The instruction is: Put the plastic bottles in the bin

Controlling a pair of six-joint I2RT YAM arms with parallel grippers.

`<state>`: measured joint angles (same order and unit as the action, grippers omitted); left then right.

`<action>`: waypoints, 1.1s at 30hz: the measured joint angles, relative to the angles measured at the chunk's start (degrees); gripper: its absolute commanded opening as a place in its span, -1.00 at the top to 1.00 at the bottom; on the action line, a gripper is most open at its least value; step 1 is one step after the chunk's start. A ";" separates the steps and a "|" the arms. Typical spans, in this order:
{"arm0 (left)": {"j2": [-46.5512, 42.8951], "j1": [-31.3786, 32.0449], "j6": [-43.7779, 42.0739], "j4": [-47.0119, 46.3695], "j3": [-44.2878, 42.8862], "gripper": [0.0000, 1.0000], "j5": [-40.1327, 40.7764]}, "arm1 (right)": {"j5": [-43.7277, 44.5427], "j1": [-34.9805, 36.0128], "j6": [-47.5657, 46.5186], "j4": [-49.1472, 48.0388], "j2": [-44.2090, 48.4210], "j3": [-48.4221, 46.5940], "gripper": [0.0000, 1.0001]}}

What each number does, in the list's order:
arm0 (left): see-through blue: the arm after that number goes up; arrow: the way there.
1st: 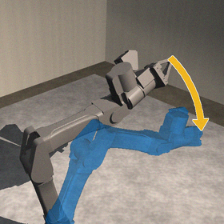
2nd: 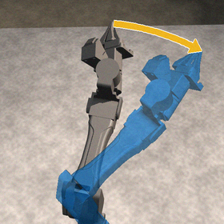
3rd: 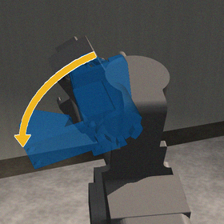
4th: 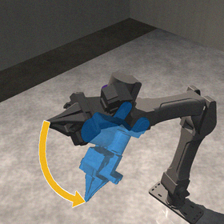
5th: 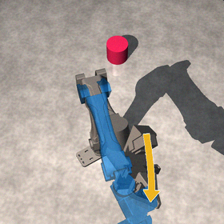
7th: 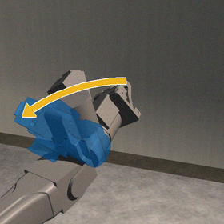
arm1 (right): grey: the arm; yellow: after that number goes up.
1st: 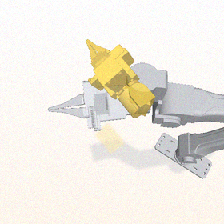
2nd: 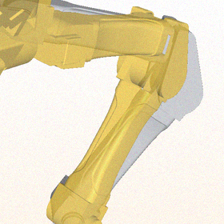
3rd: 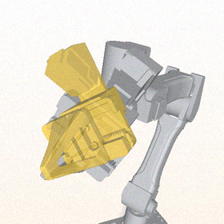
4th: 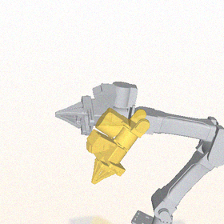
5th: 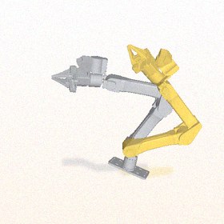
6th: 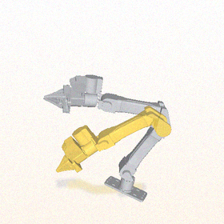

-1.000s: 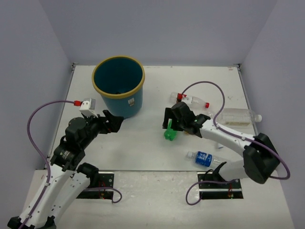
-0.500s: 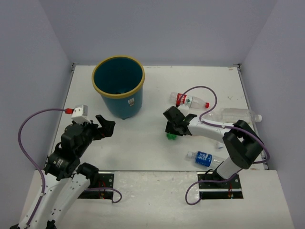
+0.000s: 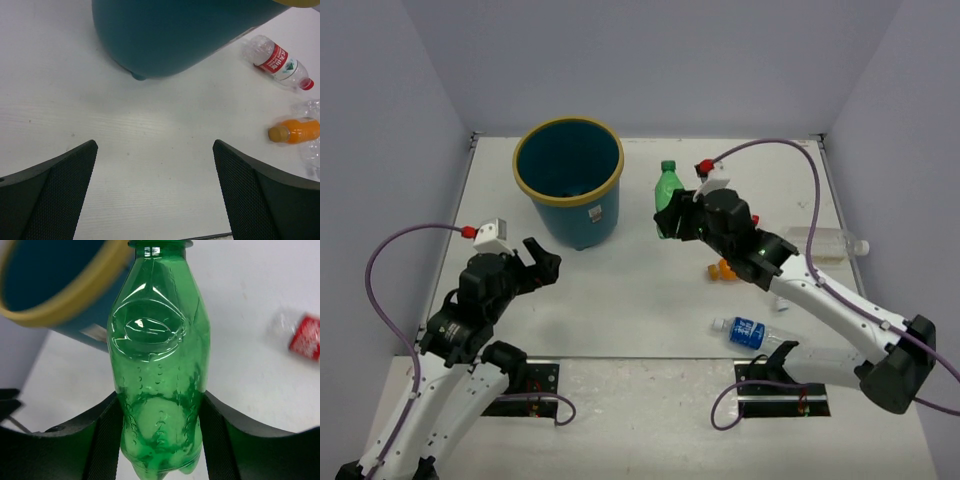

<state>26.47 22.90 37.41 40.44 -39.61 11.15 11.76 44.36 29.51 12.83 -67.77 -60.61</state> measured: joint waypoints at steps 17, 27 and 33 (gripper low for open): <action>6.34 0.00 2.34 2.13 0.63 -1.00 4.84 | -12.41 1.40 -9.45 5.91 -44.51 -63.00 -0.67; 4.27 0.00 1.79 2.05 0.63 -1.00 4.24 | -14.30 1.57 -9.34 11.53 -49.33 -67.18 -0.97; 4.27 0.00 1.79 2.04 0.63 -1.00 4.14 | -13.84 1.62 -10.15 10.33 -39.92 -62.42 -0.97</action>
<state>30.74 22.90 39.20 42.48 -38.98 15.29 -2.08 45.98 19.36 23.16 -107.69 -123.03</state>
